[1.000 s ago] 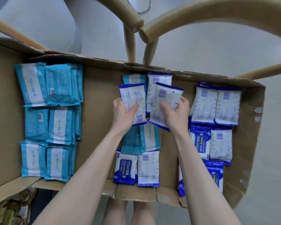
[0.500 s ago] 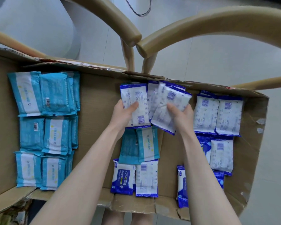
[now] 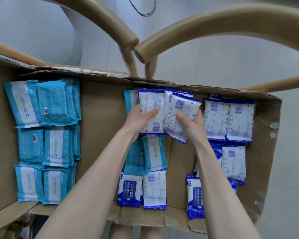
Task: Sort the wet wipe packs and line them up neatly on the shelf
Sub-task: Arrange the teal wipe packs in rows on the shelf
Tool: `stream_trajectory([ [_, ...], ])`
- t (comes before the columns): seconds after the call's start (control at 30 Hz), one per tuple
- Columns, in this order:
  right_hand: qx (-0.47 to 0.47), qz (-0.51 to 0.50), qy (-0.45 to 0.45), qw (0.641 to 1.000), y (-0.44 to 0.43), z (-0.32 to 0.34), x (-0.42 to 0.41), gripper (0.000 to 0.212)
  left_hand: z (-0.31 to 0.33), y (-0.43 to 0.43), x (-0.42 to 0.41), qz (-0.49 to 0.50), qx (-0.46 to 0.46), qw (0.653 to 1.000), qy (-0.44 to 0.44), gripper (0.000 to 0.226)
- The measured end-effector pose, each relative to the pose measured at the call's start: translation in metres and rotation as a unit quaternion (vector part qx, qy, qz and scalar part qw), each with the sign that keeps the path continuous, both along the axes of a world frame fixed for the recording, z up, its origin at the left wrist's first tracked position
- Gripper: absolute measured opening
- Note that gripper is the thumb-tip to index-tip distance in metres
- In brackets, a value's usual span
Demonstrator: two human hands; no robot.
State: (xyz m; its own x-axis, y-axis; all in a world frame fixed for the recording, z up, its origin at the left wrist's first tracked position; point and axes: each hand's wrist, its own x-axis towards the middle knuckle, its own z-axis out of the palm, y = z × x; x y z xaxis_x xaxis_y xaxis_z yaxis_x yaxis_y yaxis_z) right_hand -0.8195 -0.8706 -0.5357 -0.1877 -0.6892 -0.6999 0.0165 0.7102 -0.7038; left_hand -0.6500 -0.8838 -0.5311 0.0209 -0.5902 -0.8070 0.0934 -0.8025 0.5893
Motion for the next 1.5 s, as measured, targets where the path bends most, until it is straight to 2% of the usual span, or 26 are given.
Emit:
stream_trajectory([
  [0.23,-0.033,-0.039,0.012,0.999,0.014,0.002,0.008,0.033,0.008,0.0,-0.01,-0.016,-0.011,0.999,-0.036,0.016],
  [0.33,-0.037,-0.044,-0.003,0.998,0.015,0.006,0.009,0.033,0.01,0.006,-0.008,-0.004,-0.026,0.999,-0.043,0.023],
  [0.47,-0.015,-0.025,-0.044,0.999,0.019,0.018,0.001,0.043,0.022,0.021,0.011,0.011,-0.011,1.0,0.004,0.031],
  [0.57,0.008,-0.022,-0.102,0.994,0.039,0.033,-0.004,0.056,0.043,0.038,0.023,-0.007,-0.007,0.997,0.074,0.024],
  [0.67,0.037,-0.045,-0.151,0.987,0.073,0.05,-0.005,0.048,0.062,0.064,0.021,-0.011,0.004,0.993,0.116,0.022],
  [0.8,0.051,-0.082,-0.123,0.988,0.126,0.069,-0.018,0.034,0.071,0.11,0.002,-0.009,-0.005,0.998,0.065,0.028],
  [0.9,0.073,-0.083,-0.09,0.99,0.161,0.075,-0.04,0.037,0.069,0.146,-0.015,-0.019,0.016,0.999,0.023,0.03],
  [1.03,0.11,-0.074,-0.037,0.99,0.208,0.075,-0.08,0.041,0.067,0.19,-0.05,-0.054,0.052,0.997,0.024,0.035],
  [1.17,0.122,-0.067,-0.04,0.99,0.243,0.071,-0.121,0.045,0.057,0.232,-0.098,-0.025,0.079,0.996,0.023,0.037],
  [1.33,0.102,-0.007,0.0,0.995,0.261,0.062,-0.169,0.037,0.041,0.261,-0.163,-0.001,0.069,0.997,-0.036,0.032],
  [1.5,0.057,0.08,0.072,0.992,0.252,0.046,-0.187,0.051,0.023,0.266,-0.192,0.044,0.032,0.995,-0.088,0.041],
])
